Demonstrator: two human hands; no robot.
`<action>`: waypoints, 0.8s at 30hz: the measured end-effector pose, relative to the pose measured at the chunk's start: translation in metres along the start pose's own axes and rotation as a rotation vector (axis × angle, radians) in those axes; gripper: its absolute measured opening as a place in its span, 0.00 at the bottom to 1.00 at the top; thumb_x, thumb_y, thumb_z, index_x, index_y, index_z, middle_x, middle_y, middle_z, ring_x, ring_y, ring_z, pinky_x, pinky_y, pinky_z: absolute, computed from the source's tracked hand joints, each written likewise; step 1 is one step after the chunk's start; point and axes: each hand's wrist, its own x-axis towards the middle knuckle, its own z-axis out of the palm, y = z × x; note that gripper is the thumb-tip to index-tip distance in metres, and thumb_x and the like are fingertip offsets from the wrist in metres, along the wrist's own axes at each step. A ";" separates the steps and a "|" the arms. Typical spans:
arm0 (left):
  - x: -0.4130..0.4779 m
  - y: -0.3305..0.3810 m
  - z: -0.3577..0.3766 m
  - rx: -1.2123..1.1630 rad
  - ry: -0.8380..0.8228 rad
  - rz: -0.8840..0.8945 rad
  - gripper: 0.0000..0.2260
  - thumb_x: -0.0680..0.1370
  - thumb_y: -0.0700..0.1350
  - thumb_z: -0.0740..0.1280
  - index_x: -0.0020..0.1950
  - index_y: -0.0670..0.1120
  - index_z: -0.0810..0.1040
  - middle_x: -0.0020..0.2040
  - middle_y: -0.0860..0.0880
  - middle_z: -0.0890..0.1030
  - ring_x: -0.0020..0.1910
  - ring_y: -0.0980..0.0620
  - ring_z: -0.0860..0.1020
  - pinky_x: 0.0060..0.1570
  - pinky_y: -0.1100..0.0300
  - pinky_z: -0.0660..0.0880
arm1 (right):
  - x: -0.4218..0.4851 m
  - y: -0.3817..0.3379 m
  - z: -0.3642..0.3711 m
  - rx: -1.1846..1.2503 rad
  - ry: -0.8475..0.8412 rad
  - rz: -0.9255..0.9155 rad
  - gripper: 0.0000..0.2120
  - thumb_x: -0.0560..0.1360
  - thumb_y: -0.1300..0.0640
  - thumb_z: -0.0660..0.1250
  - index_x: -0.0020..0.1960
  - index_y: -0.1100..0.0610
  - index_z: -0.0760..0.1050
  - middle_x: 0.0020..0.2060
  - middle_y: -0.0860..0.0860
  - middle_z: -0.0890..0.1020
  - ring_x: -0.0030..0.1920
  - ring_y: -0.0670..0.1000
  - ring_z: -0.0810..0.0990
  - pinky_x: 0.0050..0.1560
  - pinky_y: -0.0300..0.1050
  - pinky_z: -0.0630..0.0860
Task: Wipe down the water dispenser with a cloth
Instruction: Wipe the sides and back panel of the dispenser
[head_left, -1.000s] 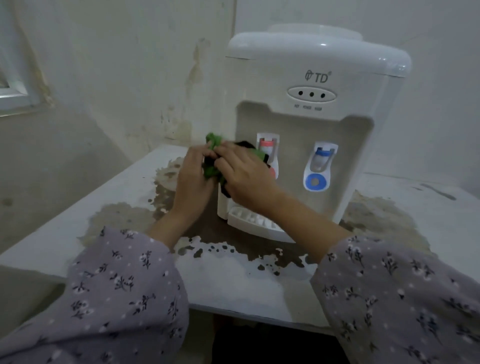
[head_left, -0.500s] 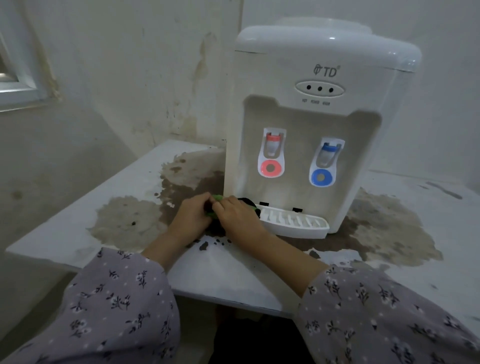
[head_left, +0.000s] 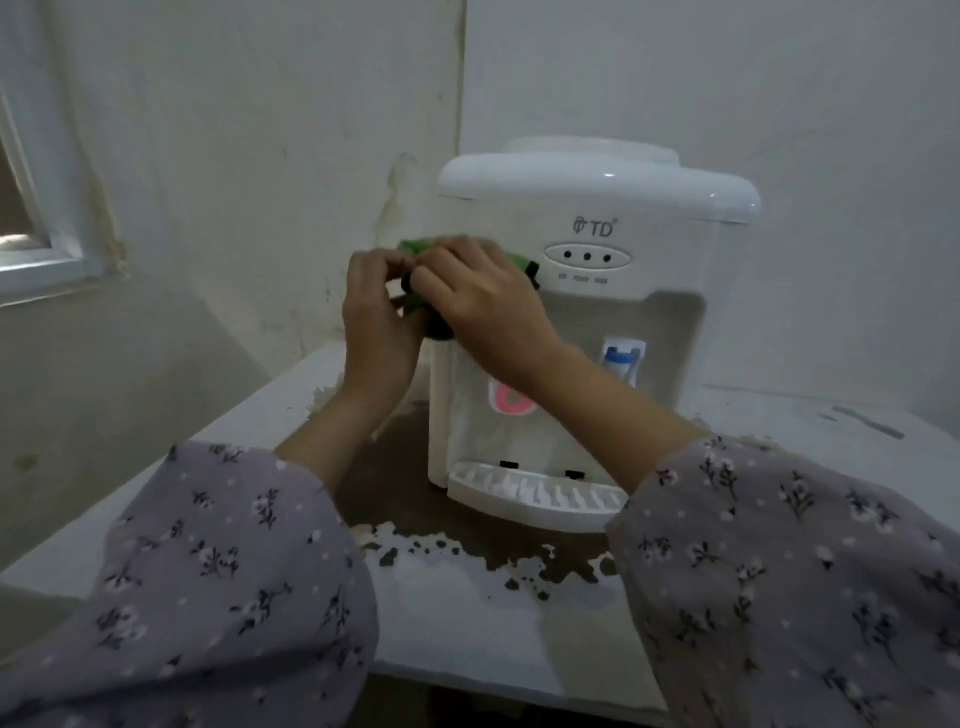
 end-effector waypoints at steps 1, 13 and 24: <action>0.008 0.007 0.007 -0.015 0.011 0.021 0.13 0.71 0.31 0.66 0.52 0.43 0.71 0.50 0.48 0.71 0.46 0.65 0.72 0.42 0.71 0.72 | 0.002 0.010 -0.004 -0.037 0.031 -0.002 0.03 0.72 0.64 0.67 0.44 0.60 0.79 0.44 0.56 0.82 0.46 0.57 0.81 0.46 0.49 0.74; 0.002 0.070 0.075 -0.022 -0.082 0.414 0.17 0.71 0.32 0.64 0.60 0.38 0.75 0.61 0.45 0.74 0.62 0.49 0.71 0.64 0.58 0.69 | -0.056 0.074 -0.059 -0.184 0.249 0.189 0.05 0.76 0.61 0.66 0.51 0.60 0.74 0.51 0.58 0.81 0.51 0.56 0.74 0.44 0.49 0.72; -0.028 0.110 0.146 0.169 -0.343 0.661 0.18 0.75 0.39 0.58 0.62 0.36 0.76 0.61 0.38 0.76 0.63 0.40 0.73 0.66 0.57 0.64 | -0.152 0.109 -0.086 -0.154 0.198 0.531 0.10 0.74 0.65 0.63 0.54 0.58 0.66 0.58 0.52 0.68 0.53 0.55 0.69 0.47 0.48 0.75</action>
